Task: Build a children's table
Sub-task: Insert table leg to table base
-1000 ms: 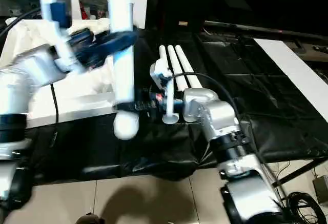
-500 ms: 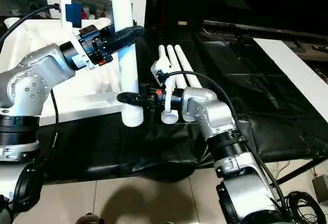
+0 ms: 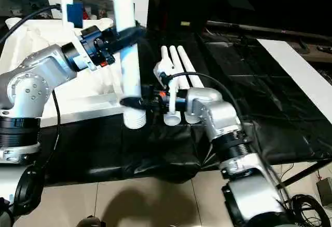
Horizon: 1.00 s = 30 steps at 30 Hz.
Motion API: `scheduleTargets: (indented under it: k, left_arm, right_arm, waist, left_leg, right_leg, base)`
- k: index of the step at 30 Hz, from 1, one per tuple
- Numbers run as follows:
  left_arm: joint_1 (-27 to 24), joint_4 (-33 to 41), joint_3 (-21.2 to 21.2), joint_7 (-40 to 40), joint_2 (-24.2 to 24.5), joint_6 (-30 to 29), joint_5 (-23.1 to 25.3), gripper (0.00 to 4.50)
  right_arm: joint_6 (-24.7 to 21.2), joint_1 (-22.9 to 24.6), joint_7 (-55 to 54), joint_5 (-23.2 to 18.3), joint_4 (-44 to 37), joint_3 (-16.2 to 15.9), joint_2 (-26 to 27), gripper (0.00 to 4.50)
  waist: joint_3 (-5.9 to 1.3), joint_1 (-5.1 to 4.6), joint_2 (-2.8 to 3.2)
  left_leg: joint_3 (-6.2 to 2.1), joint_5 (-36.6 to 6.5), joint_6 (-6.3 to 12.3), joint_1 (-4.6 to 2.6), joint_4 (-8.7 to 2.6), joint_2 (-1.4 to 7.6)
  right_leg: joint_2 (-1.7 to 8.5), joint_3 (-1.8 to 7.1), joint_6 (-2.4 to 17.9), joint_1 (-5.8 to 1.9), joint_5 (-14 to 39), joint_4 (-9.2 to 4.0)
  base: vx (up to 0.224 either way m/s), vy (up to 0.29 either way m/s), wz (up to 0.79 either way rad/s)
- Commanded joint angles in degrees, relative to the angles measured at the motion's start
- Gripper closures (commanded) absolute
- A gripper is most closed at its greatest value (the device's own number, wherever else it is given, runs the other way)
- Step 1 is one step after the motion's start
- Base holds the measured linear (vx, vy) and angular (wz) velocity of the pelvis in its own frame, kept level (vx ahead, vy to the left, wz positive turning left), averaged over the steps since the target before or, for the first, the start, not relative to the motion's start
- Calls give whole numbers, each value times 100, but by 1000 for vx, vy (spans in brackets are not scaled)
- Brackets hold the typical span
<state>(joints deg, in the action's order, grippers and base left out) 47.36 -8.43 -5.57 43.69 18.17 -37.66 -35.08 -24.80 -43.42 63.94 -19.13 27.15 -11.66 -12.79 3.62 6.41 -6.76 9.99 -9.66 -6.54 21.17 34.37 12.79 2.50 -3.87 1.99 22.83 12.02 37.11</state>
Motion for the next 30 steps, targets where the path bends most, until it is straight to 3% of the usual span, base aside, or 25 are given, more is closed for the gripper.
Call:
scheduleTargets:
  k: [1,7,26,30]
  left_arm:
    - [40,185,118,88,18,39,71,276]
    - [-1,332,200,215,46,41,2,276]
    - [-119,501,360,523,122,-61,-48,277]
    - [-88,455,352,513,107,-30,-31,277]
  right_arm:
    - [-120,-96,39,86,-40,-60,-66,152]
    - [-390,-193,-50,20,156,15,10,152]
    - [-381,-299,56,54,311,46,130,152]
    - [-417,-289,113,31,310,56,135,189]
  waist:
    - [-447,-6,112]
    - [-443,-9,117]
    - [-453,-6,127]
    - [-452,-7,129]
  left_leg:
    - [-2,-349,-49,-71,-335,75]
    - [0,-351,-51,-79,-339,76]
    - [3,-300,-77,-77,-336,76]
    - [-1,-334,-80,-74,-339,79]
  right_leg:
    - [490,305,1020,-379,-142,-343]
    - [487,302,1058,-368,-138,-340]
    - [492,307,1046,-375,-269,-323]
    - [494,306,1052,-378,-248,-325]
  base:
    - [0,0,0]
    - [0,0,0]
    - [0,0,0]
    - [0,0,0]
